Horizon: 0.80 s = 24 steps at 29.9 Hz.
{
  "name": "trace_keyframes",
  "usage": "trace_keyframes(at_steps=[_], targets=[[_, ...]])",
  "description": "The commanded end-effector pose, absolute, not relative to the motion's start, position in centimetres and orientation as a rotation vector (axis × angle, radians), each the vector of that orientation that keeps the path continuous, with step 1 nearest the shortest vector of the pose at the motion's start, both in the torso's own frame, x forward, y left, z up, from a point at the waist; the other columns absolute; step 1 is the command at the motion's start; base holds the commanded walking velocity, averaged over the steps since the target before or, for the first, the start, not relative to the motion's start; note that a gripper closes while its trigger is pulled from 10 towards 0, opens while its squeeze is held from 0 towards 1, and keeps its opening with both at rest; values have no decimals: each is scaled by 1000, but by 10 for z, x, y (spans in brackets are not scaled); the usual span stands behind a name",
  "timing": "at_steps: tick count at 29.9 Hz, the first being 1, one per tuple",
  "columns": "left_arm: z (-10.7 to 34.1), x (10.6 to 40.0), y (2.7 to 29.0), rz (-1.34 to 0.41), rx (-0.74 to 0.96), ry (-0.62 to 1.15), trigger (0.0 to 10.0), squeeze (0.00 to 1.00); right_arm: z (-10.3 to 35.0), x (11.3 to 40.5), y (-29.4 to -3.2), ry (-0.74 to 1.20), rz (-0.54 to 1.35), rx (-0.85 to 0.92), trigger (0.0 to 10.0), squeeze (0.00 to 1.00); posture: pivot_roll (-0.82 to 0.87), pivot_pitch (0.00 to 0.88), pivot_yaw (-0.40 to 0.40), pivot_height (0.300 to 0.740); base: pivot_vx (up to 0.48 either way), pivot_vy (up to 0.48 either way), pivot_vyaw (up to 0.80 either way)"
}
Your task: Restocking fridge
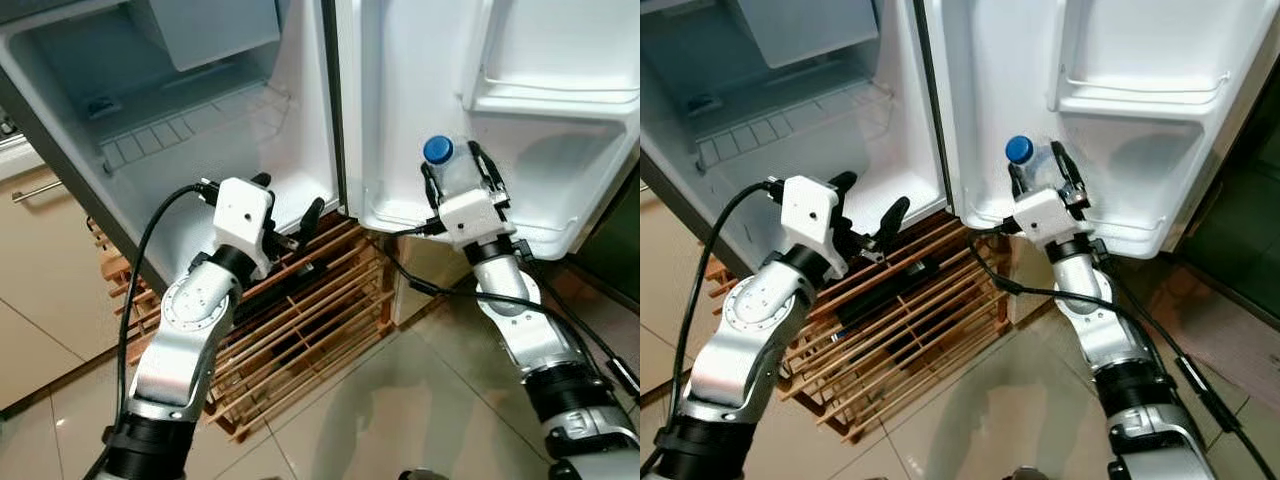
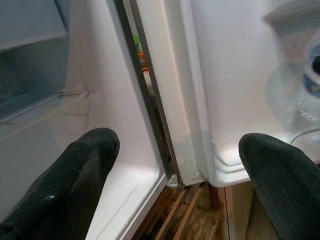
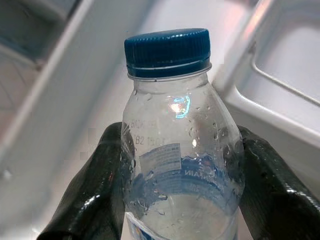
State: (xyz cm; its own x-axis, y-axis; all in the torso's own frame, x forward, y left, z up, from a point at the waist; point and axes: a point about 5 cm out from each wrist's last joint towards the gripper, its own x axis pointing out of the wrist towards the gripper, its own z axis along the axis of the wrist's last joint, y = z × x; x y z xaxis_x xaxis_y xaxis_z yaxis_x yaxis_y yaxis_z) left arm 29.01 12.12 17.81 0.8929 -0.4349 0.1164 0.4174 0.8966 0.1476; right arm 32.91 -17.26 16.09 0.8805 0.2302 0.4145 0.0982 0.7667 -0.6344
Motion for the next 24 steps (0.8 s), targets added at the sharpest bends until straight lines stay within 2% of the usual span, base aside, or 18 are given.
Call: trace_keyframes(at_steps=[1,12,15,17,24], targets=[[180,289,126,-443,124,-141,10000,0,168,333,-170,-523,64,-740,10000,0,77,41,167,740,0,0,0],[177,290,125,-454,107,-108,10000,0,154,351,-175,-345,-32,-797,10000,0,56,23,163,740,0,0,0],[176,291,125,-457,102,-99,10000,0,153,358,-174,-259,-92,-657,10000,0,56,16,159,740,0,0,0],[176,292,124,-456,99,-96,10000,0,153,362,-174,-203,-128,-490,10000,0,58,12,158,740,0,0,0],[176,292,124,-455,99,-93,10000,0,157,368,-181,-162,-176,-301,10000,0,62,10,152,740,0,0,0]])
